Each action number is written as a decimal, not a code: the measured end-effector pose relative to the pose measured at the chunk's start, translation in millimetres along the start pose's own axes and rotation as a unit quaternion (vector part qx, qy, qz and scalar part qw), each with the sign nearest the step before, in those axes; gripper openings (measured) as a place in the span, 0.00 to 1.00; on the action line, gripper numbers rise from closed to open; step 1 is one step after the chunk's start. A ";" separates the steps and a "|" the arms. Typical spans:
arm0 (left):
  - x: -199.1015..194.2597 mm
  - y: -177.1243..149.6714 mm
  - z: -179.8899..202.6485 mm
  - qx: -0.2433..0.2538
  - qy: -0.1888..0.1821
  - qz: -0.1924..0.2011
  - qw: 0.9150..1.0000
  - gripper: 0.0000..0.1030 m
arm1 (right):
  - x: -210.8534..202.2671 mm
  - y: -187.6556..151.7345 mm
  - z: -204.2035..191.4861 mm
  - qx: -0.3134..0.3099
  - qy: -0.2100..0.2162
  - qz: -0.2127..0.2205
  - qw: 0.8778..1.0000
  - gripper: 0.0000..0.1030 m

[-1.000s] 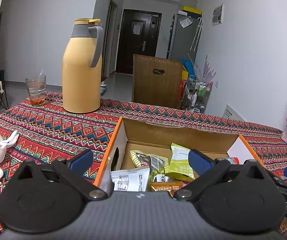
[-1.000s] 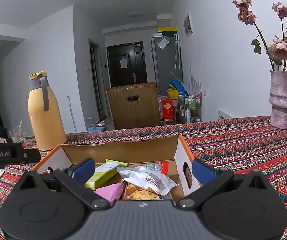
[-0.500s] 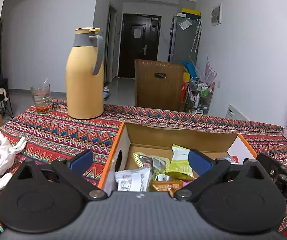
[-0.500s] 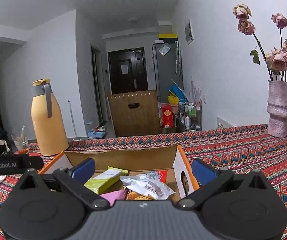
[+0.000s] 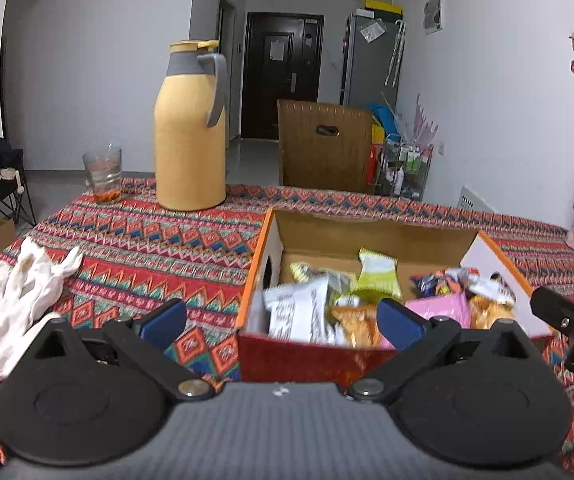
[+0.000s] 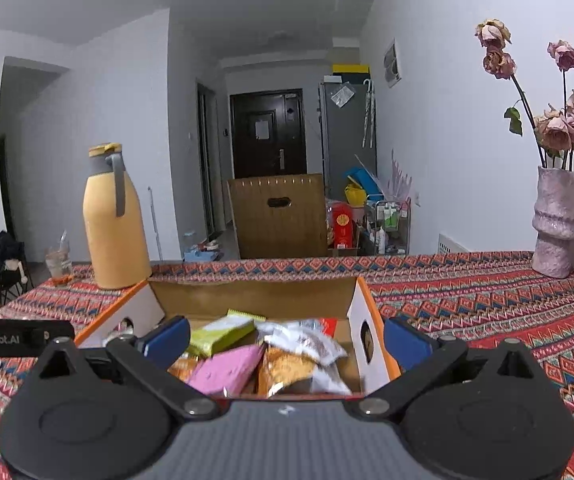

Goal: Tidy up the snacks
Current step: 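Move both tools back over the snack pile, then reach the right gripper toward a cookie packet on the pile, then grasp a white cookie packet with the right gripper while the left gripper reaches another, then grasp a second white cookie packet with the left gripper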

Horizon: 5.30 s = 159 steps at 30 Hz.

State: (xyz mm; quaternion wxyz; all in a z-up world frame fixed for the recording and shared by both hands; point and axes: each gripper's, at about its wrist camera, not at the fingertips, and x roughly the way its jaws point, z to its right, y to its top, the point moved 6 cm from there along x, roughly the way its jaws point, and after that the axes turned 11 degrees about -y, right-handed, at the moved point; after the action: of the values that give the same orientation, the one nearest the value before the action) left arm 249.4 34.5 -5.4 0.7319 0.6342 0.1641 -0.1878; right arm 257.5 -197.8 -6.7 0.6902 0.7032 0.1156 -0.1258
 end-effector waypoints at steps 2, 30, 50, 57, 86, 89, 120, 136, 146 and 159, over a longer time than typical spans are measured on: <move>-4.7 -7.4 -3.5 0.000 0.001 -0.006 1.000 1.00 | -4.9 -5.9 -0.2 -0.004 0.000 -0.005 1.000 1.00; -6.2 -71.3 -21.5 -0.001 -0.030 -0.046 0.999 1.00 | -29.0 -80.9 12.4 -0.039 -0.045 -0.097 0.994 1.00; -1.5 -77.0 -22.9 -0.010 -0.033 -0.054 0.998 1.00 | 24.7 -111.0 40.0 -0.013 -0.100 -0.210 0.973 0.98; -1.1 -77.5 -23.5 -0.011 -0.032 -0.056 0.998 1.00 | 17.9 -111.1 35.6 -0.016 -0.079 -0.191 0.978 0.74; 3.2 -75.0 40.7 0.131 -0.062 -0.110 0.983 1.00 | -15.8 -93.9 43.1 0.036 -0.045 -0.083 0.995 0.37; 13.7 -78.4 50.6 0.146 -0.065 -0.126 0.979 1.00 | -16.7 -93.1 44.2 0.042 -0.039 -0.081 0.995 0.37; 50.0 -96.3 67.6 0.128 -0.145 -0.187 0.963 0.66 | -19.5 -91.3 45.6 0.055 -0.027 -0.068 0.996 0.37; 14.8 -80.4 61.0 0.093 -0.145 -0.136 0.976 0.65 | -21.6 -90.8 44.3 0.052 -0.025 -0.060 0.997 0.37; -7.7 -45.5 56.9 0.062 -0.141 -0.074 0.985 0.65 | -32.3 -69.4 39.3 0.047 -0.010 -0.044 0.998 0.37; -17.0 7.1 60.4 0.041 -0.119 -0.003 0.992 0.65 | -32.4 -0.7 18.1 0.043 0.013 0.019 0.999 0.37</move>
State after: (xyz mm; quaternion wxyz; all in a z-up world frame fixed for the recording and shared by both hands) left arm 238.1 -23.3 17.4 0.7191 0.6362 0.0695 -0.2709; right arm 226.5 -215.5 3.3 0.6599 0.7359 0.1055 -0.1087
